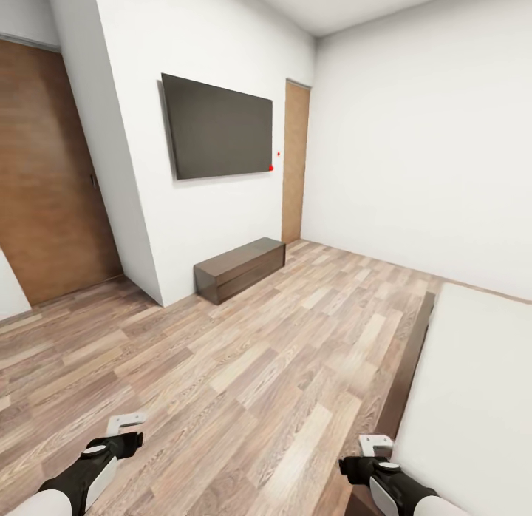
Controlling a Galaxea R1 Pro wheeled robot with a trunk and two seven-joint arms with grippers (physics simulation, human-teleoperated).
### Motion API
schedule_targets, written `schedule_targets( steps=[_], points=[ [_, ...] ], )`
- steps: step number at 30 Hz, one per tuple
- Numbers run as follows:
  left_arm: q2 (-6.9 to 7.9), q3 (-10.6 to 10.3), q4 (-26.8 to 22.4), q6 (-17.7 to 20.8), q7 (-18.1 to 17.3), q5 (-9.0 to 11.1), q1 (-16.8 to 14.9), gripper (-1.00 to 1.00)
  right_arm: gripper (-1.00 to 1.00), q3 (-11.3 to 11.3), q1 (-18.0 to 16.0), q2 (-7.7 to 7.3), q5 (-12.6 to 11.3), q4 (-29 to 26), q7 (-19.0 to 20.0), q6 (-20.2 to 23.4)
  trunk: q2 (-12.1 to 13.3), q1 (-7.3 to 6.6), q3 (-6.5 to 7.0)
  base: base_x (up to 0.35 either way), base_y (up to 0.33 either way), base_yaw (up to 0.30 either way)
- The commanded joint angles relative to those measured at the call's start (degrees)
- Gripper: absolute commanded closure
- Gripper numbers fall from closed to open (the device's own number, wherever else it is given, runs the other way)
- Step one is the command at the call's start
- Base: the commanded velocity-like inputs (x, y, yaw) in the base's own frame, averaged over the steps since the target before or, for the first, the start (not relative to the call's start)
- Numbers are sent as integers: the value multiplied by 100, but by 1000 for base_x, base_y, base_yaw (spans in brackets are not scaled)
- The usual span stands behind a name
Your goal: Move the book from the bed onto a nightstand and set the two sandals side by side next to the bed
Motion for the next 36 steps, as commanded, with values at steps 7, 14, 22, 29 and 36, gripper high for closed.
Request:
schedule_targets(
  steps=[7,14,22,29,36],
  points=[
    [1,-22,-11,31,21,53,-2,-100,-100,49,0,-4,-61,-15,-12,33,-4,0,0,0,0,268],
    [1,-22,-11,31,21,53,-2,-100,-100,48,0,-4,-61,-15,-12,33,-4,0,37,0,0,232],
    [1,-22,-11,31,21,53,-2,-100,-100,48,0,-4,-62,-15,-12,29,-4,0,93,0,0,192],
    [1,-22,-11,31,21,53,-2,-100,-100,49,0,-4,-56,-15,-12,26,-4,0,147,4,0,163],
    [1,-22,-11,31,15,53,-2,-100,-100,48,0,-7,-70,-15,-12,27,-4,0,206,146,0,121]
  ],
)
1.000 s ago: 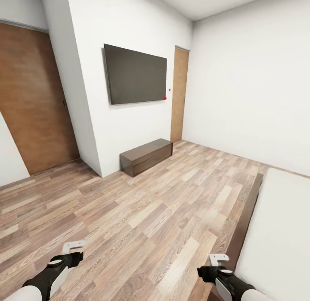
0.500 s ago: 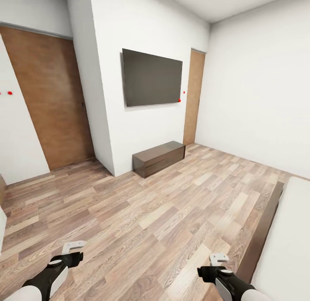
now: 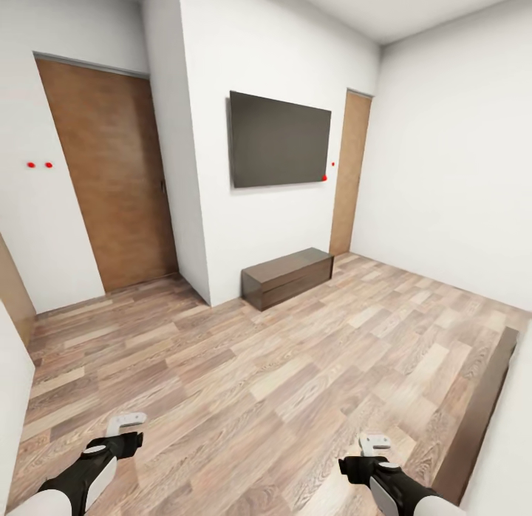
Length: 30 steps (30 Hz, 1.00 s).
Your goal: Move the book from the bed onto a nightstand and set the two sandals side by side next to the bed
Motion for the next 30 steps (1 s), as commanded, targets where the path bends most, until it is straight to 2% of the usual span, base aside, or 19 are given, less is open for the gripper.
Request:
schedule_targets(
  steps=[1,30],
  points=[
    [1,-22,-13,32,20,53,-1,-100,-100,49,-1,-5,-57,-14,-12,31,-3,3,1,257,0,101],
    [4,-22,-13,32,9,53,-1,-100,-100,49,-1,-5,-74,-14,-12,31,-3,3,44,325,0,19]
  ],
)
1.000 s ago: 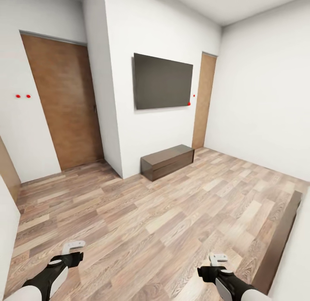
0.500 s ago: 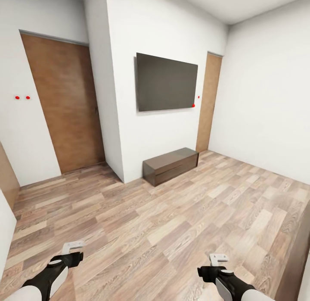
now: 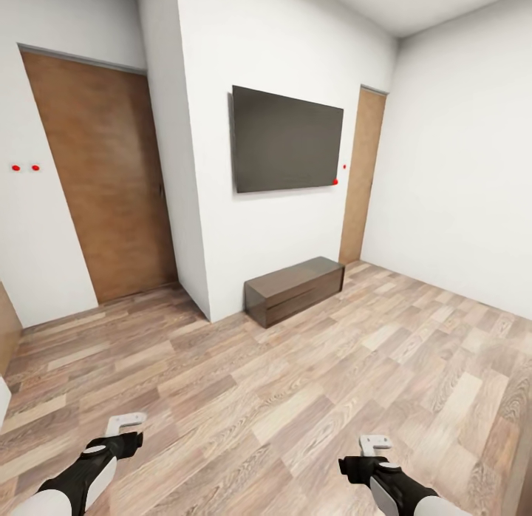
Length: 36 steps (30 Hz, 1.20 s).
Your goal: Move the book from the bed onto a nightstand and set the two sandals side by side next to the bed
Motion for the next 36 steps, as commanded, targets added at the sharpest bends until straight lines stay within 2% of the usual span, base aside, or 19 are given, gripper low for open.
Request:
schedule_targets(
  steps=[1,36],
  points=[
    [1,-22,-13,32,21,54,-1,-100,-100,49,-1,-2,-53,-13,-13,31,-4,4,-7,340,0,0],
    [2,-22,-13,32,21,53,-1,-100,-100,49,-1,1,-54,-13,-13,30,-4,4,-7,340,0,0]
  ],
)
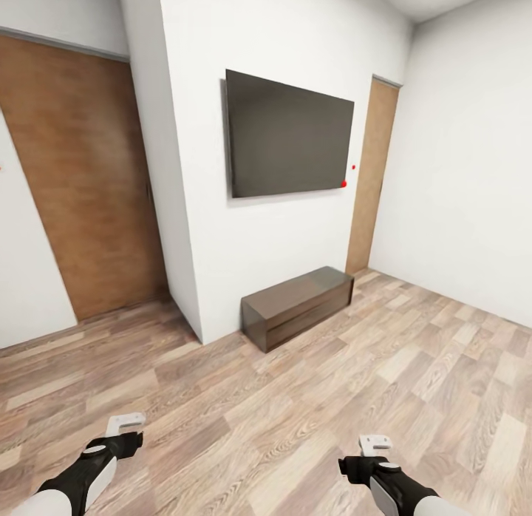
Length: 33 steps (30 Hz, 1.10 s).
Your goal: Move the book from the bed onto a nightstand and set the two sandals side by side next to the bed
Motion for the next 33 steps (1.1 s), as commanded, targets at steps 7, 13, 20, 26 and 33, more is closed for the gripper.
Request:
schedule_targets(
  steps=[7,13,20,26,33],
  points=[
    [0,-26,-13,30,21,53,-1,-100,-100,49,-1,-3,-53,-13,-12,32,-4,4,1,340,0,-35],
    [-1,-28,-13,26,21,50,-1,-100,-100,49,-1,-9,-56,-13,-12,32,-4,4,19,340,0,-147],
    [-1,-28,-13,17,21,52,-1,-100,-100,49,-1,-11,-54,-13,-12,32,-4,4,45,340,0,-240],
    [-1,-34,-13,-10,21,52,-1,-100,-100,49,-1,-10,-56,-13,-12,32,-4,4,69,340,0,-264],
    [-1,-58,-13,-19,21,51,-1,-100,-100,49,-1,-8,-55,-13,-12,32,-4,4,97,340,0,-270]
  ],
)
